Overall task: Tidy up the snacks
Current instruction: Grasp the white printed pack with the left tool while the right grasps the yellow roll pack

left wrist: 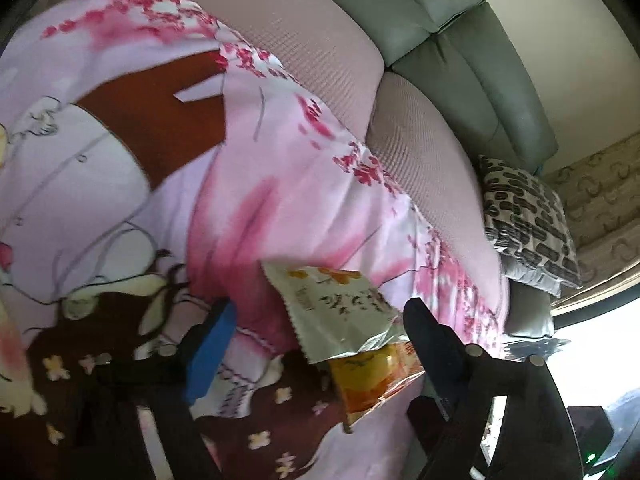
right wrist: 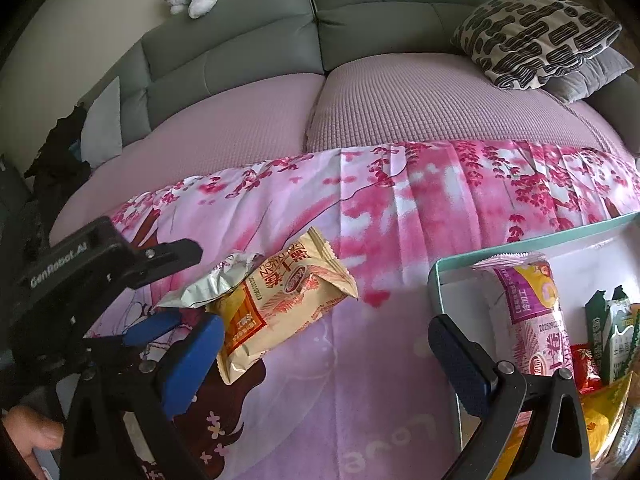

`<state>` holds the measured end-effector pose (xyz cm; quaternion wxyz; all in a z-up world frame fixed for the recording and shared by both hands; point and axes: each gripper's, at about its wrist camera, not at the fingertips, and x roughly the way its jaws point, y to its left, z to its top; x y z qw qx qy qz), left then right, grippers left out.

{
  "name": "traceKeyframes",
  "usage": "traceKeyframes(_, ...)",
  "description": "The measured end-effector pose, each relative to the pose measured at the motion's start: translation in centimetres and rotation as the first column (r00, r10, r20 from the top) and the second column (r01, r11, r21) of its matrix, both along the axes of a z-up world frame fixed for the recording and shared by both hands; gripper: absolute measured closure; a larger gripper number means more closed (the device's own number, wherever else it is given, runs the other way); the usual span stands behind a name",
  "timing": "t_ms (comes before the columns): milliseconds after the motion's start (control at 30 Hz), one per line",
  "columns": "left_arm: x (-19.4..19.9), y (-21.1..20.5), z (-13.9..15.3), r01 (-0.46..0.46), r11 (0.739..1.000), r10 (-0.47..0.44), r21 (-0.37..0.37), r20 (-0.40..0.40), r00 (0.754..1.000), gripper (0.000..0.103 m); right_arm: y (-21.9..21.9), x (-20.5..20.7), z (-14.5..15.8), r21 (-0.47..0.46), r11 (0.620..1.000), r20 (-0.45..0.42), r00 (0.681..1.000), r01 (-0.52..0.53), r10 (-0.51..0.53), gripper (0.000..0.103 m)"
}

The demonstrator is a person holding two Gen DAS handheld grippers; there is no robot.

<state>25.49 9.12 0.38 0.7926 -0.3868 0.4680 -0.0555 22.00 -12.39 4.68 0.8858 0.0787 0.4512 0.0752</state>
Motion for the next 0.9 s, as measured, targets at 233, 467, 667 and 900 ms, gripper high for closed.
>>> traceKeyframes(233,0.6,-0.4,-1.4,-0.010,0.988,0.009,-0.152,-0.002,1.000,0.053,0.3,0.0,0.0,-0.007,1.000,-0.002,1.000,-0.002,0.002,0.000)
traceKeyframes(467,-1.7,0.6,-1.3,-0.132,0.967,0.149,-0.219,0.059,0.987,0.077,0.6,-0.1,-0.1,-0.016,1.000,-0.003,1.000,-0.010,0.010,0.000)
traceKeyframes(667,-5.2,2.0,-1.3,-0.253,0.932,0.284,-0.261,0.087,0.955,0.082,0.9,-0.1,-0.2,-0.028,0.999,-0.004,1.000,-0.022,0.022,0.000)
traceKeyframes(900,-7.3,3.4,-0.4,-0.330,0.920,0.362,-0.214,0.131,0.923,0.085,2.1,-0.2,-0.4,-0.054,0.998,-0.005,0.999,-0.042,0.041,0.000)
